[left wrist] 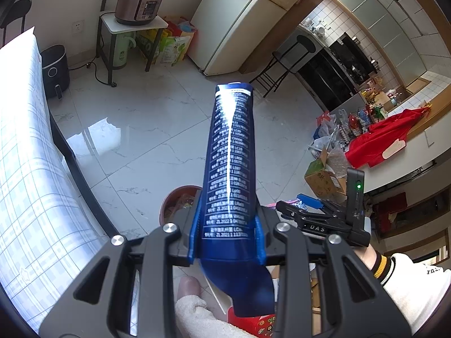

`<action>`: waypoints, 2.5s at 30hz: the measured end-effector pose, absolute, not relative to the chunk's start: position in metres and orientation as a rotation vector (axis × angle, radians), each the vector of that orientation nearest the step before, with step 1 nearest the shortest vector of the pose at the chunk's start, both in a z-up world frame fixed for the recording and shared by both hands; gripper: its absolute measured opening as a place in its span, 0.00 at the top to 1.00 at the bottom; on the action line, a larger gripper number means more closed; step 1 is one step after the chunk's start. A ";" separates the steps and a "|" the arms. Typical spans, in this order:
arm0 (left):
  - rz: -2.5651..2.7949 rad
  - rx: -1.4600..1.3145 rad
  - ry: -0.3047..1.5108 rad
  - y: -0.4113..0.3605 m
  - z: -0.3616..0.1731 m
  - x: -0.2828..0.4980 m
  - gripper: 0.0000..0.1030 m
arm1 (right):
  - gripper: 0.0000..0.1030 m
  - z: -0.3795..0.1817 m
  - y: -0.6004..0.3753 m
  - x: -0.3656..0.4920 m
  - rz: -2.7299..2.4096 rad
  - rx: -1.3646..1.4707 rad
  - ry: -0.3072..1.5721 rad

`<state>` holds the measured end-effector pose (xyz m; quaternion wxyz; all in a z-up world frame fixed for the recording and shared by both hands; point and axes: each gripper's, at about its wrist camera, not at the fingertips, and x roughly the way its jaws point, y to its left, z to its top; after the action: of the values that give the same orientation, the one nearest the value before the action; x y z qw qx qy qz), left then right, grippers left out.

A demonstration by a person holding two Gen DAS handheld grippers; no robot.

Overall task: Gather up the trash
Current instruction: 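Open the right tool to drop the crushed can into the bin, then move the left tool over the bin and open it to drop the snack box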

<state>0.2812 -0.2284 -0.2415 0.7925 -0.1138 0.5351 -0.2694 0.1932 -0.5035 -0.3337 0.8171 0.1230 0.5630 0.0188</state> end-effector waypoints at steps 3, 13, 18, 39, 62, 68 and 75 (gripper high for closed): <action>-0.578 -0.245 1.153 -0.228 -0.242 0.281 0.68 | 0.18 -0.336 -0.505 0.195 0.025 0.266 1.212; -0.577 -0.241 1.153 -0.232 -0.243 0.282 0.68 | 0.17 -0.335 -0.507 0.191 0.012 0.270 1.219; -0.581 -0.239 1.150 -0.233 -0.243 0.280 0.68 | 0.17 -0.336 -0.507 0.193 0.011 0.272 1.221; -0.575 -0.214 1.193 -0.243 -0.251 0.280 0.68 | 0.05 -0.301 -0.517 0.174 -0.003 0.320 1.137; -0.707 -0.103 1.345 -0.378 -0.328 0.292 0.51 | 0.05 -0.274 -0.590 0.098 -0.160 0.436 1.087; -0.690 -0.026 1.287 -0.386 -0.319 0.293 0.40 | 0.05 -0.277 -0.598 0.091 -0.178 0.451 1.089; -0.633 0.031 1.214 -0.354 -0.294 0.295 0.24 | 0.05 -0.276 -0.587 0.093 -0.156 0.445 1.085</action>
<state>0.2952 -0.3542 -0.2942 0.7745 0.0143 0.5608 -0.2923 0.0931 -0.5873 -0.2763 0.8301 0.2099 0.5114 -0.0734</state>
